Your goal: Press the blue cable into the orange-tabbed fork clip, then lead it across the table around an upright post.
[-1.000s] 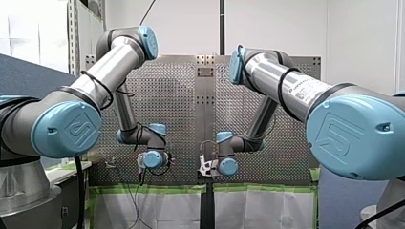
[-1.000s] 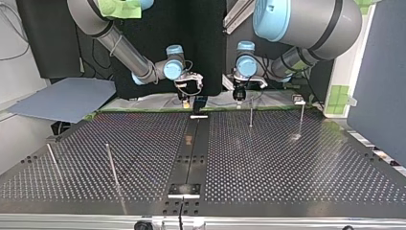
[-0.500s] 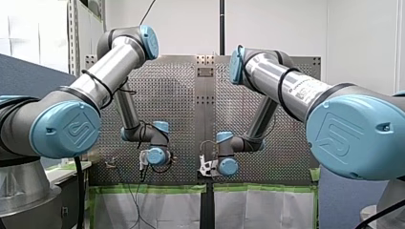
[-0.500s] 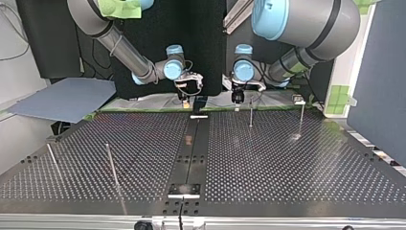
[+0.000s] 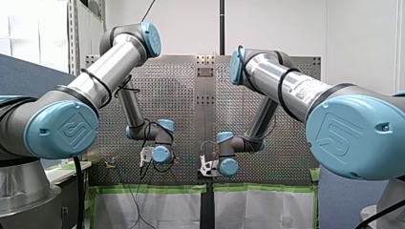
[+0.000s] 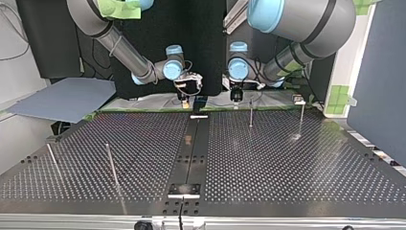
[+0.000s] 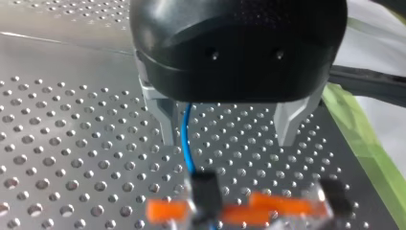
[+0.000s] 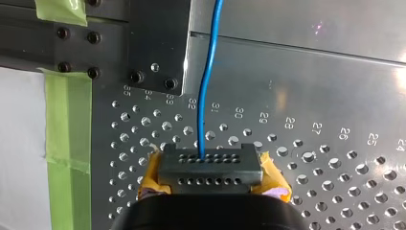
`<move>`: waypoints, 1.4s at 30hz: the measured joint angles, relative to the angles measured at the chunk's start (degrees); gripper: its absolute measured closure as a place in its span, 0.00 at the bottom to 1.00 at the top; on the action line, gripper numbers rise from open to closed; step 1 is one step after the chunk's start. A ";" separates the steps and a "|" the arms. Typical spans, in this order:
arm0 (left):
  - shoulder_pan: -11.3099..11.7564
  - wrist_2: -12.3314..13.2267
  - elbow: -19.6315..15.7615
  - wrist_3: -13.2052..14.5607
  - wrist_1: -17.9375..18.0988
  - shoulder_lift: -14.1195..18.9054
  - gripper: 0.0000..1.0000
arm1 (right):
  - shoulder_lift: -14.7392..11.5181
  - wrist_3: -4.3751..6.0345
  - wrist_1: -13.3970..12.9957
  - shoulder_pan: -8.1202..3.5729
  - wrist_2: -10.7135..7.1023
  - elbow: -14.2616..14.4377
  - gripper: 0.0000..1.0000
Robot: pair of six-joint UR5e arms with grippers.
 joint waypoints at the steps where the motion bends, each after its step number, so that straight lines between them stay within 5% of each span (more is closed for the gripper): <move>1: -0.25 -0.57 0.00 0.34 0.01 0.01 0.00 | 0.01 0.01 -0.01 0.00 0.00 0.00 1.00; 15: -3.46 -8.11 1.40 0.83 -0.36 0.83 0.00 | 0.09 0.05 -0.05 -0.15 0.00 0.00 1.00; 42: -4.73 -9.91 2.95 -0.52 -3.99 0.75 0.00 | 0.12 0.05 0.03 0.05 -0.02 0.00 1.00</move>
